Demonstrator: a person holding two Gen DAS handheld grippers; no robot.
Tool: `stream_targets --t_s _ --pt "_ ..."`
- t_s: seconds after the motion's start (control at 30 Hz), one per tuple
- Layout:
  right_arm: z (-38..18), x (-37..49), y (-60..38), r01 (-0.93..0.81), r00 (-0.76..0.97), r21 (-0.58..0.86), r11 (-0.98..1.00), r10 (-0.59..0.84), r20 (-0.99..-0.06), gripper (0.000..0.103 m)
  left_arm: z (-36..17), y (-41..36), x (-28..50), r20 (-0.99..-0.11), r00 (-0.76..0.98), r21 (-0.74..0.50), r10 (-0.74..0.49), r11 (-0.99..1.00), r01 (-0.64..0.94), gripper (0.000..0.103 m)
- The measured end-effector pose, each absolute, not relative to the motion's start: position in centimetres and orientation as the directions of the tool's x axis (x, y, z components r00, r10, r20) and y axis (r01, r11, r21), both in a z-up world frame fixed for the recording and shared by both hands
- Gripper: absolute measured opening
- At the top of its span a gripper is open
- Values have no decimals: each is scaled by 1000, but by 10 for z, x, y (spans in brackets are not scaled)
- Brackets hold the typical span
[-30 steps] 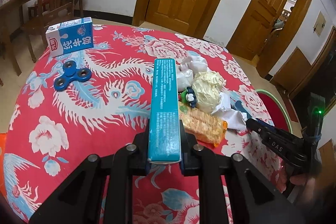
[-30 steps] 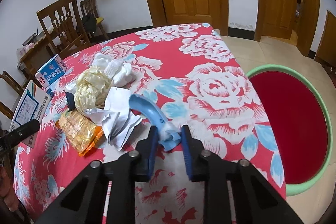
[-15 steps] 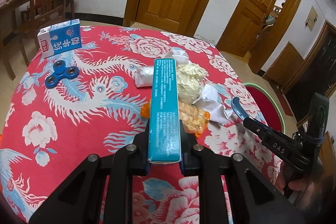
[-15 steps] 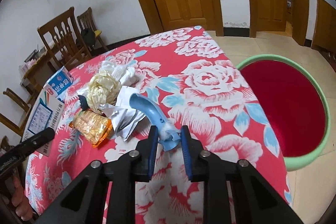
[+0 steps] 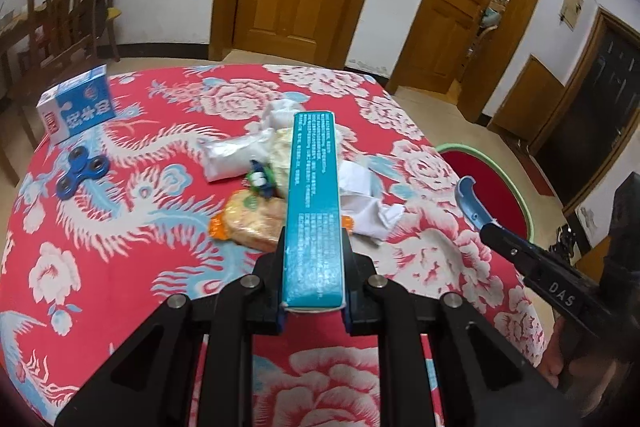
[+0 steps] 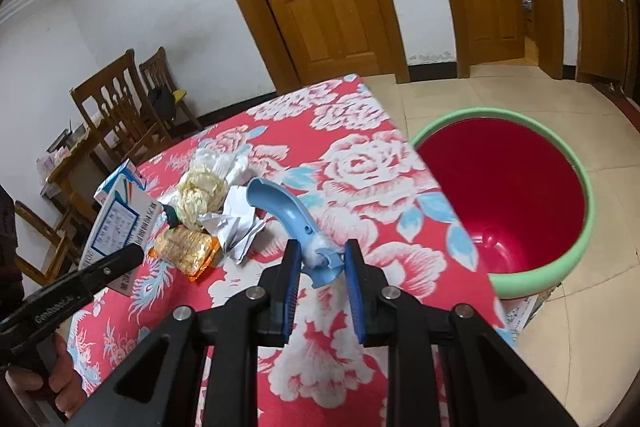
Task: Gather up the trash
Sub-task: 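Carry the medicine box and blue toy over the red bucket with both grippers, then open both grippers over the red bucket, dropping box and blue toy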
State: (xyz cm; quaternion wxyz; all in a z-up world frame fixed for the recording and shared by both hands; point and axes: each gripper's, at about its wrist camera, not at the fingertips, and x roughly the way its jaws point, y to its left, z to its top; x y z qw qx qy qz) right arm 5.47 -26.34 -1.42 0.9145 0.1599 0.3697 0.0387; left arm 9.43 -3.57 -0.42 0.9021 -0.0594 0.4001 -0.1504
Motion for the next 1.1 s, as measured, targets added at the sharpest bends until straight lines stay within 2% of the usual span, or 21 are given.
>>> stream_targets --t_s 0.5,1.1 --pt "-2 46 -320 152 762 352 924 117 -637 24 2 -100 114 -718 592 -196 -367 922 334 19" --pt "-39 55 -410 333 734 394 857 27 -679 24 -10 -209 155 -742 505 -166 -440 851 498 19"
